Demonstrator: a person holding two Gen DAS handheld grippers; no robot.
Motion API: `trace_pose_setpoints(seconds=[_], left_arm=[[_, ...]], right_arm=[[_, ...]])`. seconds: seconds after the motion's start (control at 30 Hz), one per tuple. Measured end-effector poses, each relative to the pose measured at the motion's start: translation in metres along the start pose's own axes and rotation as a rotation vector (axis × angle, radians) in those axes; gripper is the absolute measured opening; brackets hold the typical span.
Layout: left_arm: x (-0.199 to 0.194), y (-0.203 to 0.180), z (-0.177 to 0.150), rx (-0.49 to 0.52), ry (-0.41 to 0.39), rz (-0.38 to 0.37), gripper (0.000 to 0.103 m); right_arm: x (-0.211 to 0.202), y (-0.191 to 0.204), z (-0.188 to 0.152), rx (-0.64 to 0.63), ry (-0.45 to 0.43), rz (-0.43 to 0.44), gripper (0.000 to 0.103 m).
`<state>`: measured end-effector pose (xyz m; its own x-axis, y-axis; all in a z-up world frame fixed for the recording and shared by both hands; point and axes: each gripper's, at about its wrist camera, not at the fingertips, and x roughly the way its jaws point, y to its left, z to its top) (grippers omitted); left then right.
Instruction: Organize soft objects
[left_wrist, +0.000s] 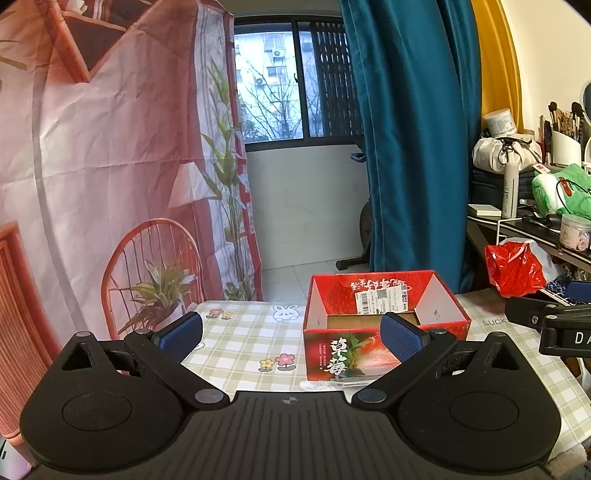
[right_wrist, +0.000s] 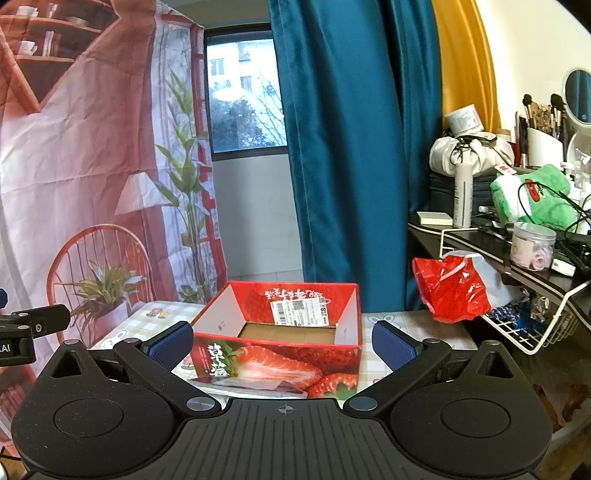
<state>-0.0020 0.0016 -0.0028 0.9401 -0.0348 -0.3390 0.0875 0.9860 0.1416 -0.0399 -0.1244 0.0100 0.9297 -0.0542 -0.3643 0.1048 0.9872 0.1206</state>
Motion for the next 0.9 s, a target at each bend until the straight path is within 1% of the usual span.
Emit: trace_pose_setpoints(seconds=[0.9], left_arm=[[0.0024, -0.0005, -0.0034, -0.005, 0.012, -0.004, 0.103]], right_arm=[[0.0004, -0.0014, -0.0025, 0.004, 0.003, 0.0, 0.103]])
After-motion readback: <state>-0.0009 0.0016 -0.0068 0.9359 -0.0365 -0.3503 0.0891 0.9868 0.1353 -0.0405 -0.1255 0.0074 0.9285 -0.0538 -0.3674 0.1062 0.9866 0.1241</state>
